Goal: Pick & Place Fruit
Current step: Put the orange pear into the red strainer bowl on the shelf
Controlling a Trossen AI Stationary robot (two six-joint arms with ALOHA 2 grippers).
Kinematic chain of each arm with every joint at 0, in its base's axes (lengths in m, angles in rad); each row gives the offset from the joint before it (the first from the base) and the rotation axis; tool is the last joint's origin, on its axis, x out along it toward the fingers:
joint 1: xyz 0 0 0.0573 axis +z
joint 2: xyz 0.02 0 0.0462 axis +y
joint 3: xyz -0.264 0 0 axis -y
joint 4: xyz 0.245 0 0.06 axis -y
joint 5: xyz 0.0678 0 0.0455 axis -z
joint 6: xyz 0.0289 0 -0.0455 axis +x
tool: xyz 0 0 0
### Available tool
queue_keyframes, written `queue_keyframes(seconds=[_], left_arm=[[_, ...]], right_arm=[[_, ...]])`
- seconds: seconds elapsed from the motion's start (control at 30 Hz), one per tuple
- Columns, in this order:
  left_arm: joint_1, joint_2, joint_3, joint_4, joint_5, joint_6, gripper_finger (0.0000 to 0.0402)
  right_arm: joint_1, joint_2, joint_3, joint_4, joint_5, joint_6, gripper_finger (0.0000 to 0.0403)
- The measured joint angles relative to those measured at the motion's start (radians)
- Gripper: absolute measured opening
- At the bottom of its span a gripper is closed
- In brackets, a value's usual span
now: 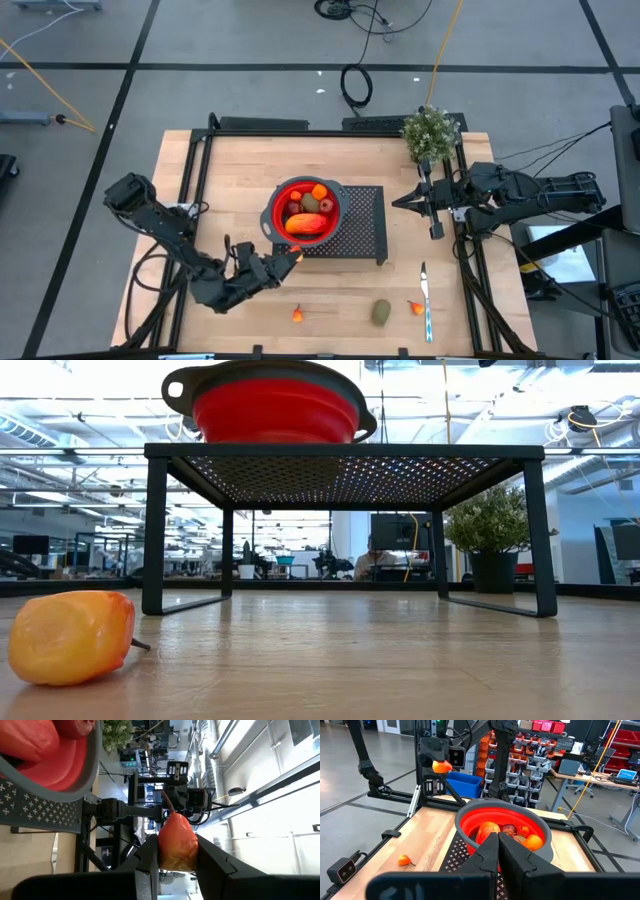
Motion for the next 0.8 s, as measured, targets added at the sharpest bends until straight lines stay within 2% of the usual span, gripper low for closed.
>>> queue_keyframes(seconds=[0.27, 0.6, 0.8], left_arm=[[0.021, 0.0, 0.0, 0.0, 0.045, 0.026, 0.0088], [0.026, 0.0, 0.0, 0.003, 0.274, 0.412, 0.0088], [0.026, 0.0, 0.0, 0.014, 0.302, 0.632, 0.0088]], right_arm=[[0.0, 0.0, 0.0, -0.001, 0.0, 0.0, 0.0004], [0.0, 0.0, 0.0, -0.046, 0.0, 0.0, 0.0004], [0.0, 0.0, 0.0, -0.06, 0.0, 0.0, 0.0004]])
